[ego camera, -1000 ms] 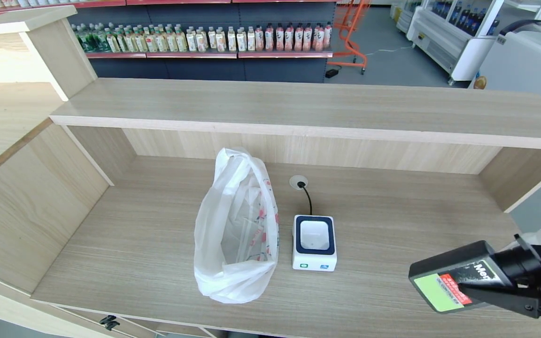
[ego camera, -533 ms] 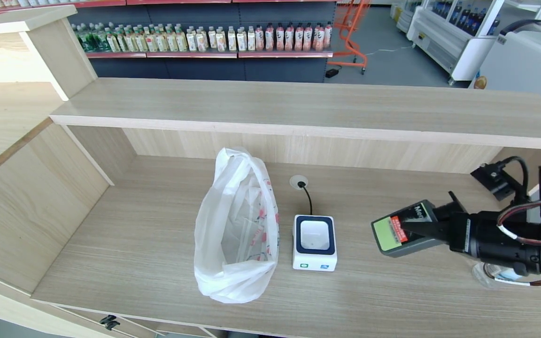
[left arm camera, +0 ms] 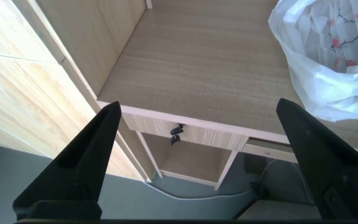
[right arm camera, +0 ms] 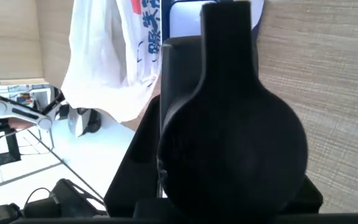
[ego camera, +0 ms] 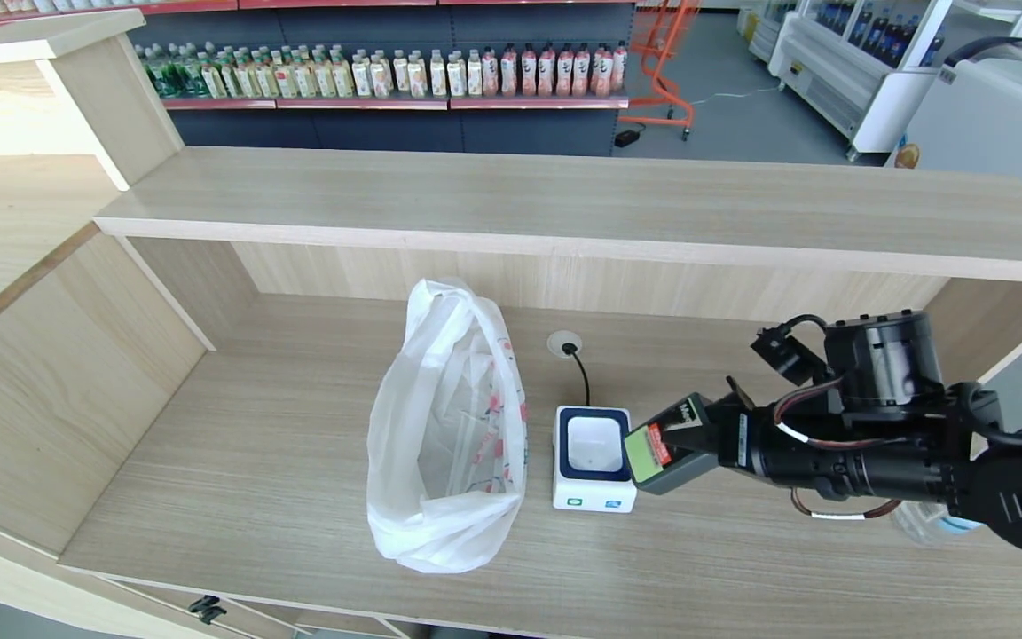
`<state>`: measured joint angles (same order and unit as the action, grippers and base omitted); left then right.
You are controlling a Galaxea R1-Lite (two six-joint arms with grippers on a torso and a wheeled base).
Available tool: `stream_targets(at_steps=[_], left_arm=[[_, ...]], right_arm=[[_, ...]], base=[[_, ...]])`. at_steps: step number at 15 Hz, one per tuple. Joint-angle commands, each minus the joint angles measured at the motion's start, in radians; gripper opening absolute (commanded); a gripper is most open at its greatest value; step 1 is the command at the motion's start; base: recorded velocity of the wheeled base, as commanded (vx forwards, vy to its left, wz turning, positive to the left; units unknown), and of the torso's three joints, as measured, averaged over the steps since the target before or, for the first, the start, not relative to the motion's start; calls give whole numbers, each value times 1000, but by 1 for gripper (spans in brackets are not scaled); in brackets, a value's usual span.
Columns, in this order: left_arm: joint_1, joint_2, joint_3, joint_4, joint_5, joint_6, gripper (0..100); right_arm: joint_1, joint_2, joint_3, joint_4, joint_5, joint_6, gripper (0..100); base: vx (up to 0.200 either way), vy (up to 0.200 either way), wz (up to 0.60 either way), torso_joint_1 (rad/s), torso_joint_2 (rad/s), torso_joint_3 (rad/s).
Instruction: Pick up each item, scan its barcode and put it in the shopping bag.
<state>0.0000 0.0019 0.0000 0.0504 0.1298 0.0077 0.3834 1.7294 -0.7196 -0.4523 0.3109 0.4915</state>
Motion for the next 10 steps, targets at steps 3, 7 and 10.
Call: stream_targets(at_steps=[3, 7, 10], left_arm=[[0, 0, 0, 0, 1, 0, 100], [0, 0, 0, 0, 1, 0, 100], [0, 0, 0, 0, 1, 0, 100]], right_arm=[[68, 114, -54, -46, -41, -1, 0], [89, 153, -106, -48, -42, -2, 0], [95, 188, -115, -51, -45, -2, 0]], base=[[0, 0, 0, 0, 0, 0], [0, 0, 0, 0, 0, 0], [0, 0, 0, 0, 0, 0]])
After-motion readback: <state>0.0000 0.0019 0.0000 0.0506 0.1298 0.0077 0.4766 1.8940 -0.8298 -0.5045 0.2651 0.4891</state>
